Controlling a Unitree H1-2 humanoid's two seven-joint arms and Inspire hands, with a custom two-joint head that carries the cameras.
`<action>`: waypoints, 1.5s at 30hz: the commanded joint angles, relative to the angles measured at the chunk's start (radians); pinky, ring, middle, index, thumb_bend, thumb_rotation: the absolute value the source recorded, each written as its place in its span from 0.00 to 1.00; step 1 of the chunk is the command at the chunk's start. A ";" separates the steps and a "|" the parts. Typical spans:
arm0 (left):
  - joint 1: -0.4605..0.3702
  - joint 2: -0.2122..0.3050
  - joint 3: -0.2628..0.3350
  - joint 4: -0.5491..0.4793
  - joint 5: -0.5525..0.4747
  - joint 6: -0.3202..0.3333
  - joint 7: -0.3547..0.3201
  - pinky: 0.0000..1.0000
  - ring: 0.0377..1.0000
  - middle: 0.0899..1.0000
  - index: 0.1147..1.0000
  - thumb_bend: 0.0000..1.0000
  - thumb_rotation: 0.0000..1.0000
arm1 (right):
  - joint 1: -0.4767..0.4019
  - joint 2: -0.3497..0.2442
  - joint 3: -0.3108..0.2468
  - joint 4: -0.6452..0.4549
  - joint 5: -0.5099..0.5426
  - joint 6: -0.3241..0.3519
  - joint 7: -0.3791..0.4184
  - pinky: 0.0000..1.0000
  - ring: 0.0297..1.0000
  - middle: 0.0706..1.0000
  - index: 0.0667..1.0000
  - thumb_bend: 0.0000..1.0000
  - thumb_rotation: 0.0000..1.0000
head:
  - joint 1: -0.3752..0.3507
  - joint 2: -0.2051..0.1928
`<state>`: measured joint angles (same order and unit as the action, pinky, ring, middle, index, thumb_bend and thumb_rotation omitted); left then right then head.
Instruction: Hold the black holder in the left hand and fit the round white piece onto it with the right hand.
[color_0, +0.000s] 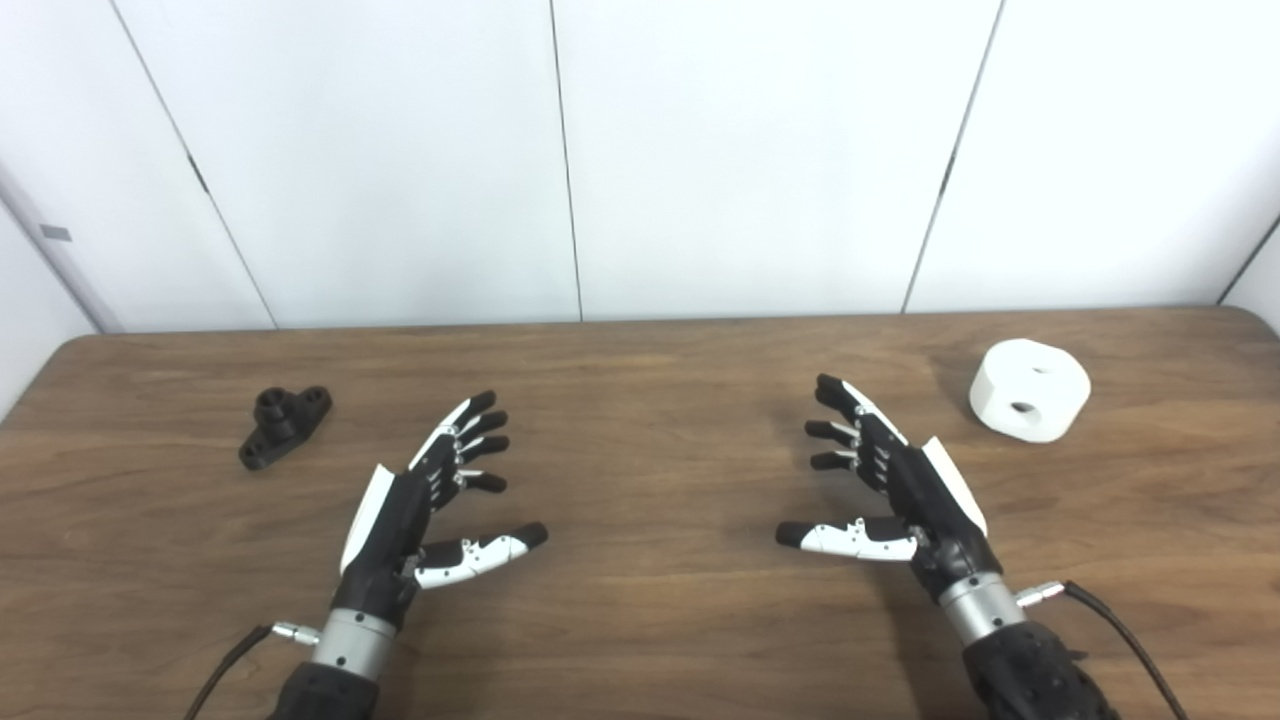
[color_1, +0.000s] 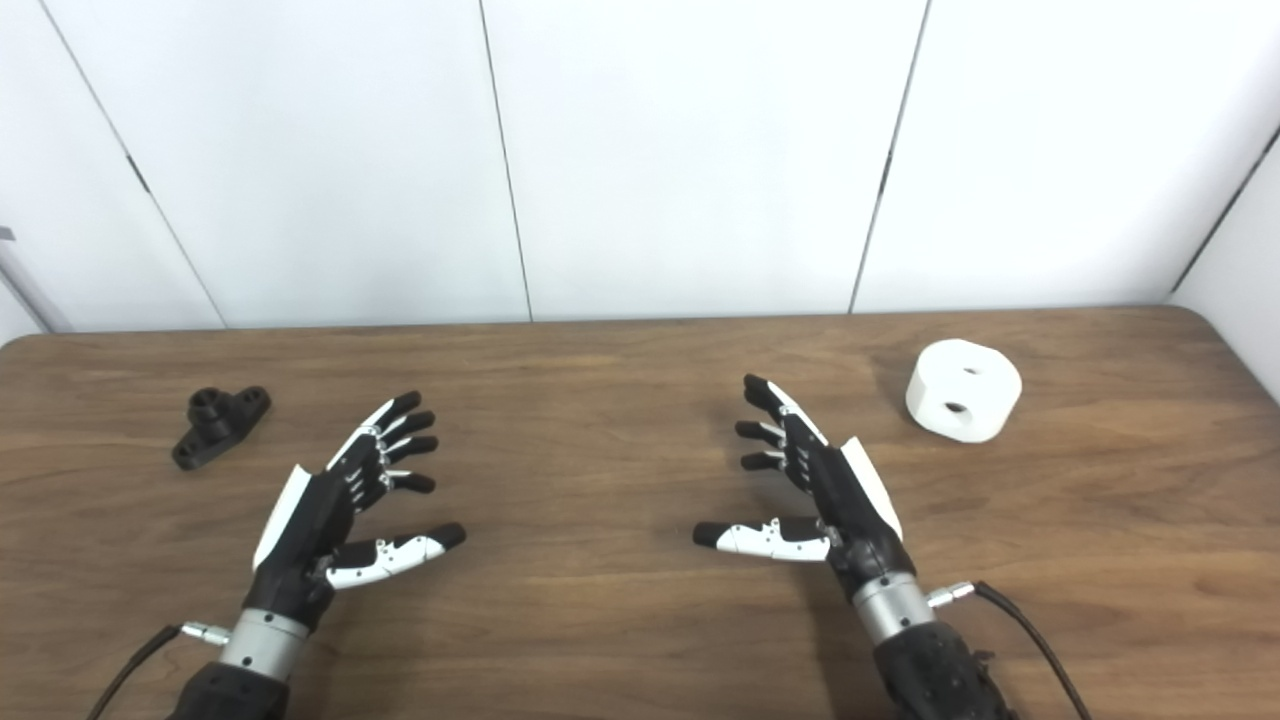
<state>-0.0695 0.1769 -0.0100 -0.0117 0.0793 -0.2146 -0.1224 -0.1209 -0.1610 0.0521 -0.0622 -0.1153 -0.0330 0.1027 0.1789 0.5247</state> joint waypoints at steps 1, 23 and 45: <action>-0.031 -0.018 -0.012 -0.010 0.019 -0.038 0.019 0.68 0.82 0.87 0.92 0.73 0.05 | -0.019 -0.026 -0.019 -0.023 0.030 -0.039 0.011 0.73 0.82 0.92 0.93 0.81 0.14 | 0.090 -0.017; -0.044 -0.078 -0.054 0.017 0.104 -0.049 0.078 0.68 0.83 0.85 0.90 0.76 0.10 | -0.009 -0.048 -0.047 -0.095 0.095 0.026 0.046 0.86 0.87 0.94 0.96 0.70 0.00 | 0.219 -0.070; -0.106 0.147 0.014 -0.121 0.140 0.044 -0.008 0.58 0.74 0.78 0.73 0.70 0.01 | -0.017 -0.045 -0.048 -0.141 0.097 0.093 0.052 0.86 0.87 0.96 0.97 0.67 0.00 | 0.232 -0.067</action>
<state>-0.1374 0.3001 -0.0062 -0.0860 0.2453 -0.1722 -0.1103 -0.1106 -0.2024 0.0092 -0.1695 -0.0253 0.0743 0.1561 0.4111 0.4587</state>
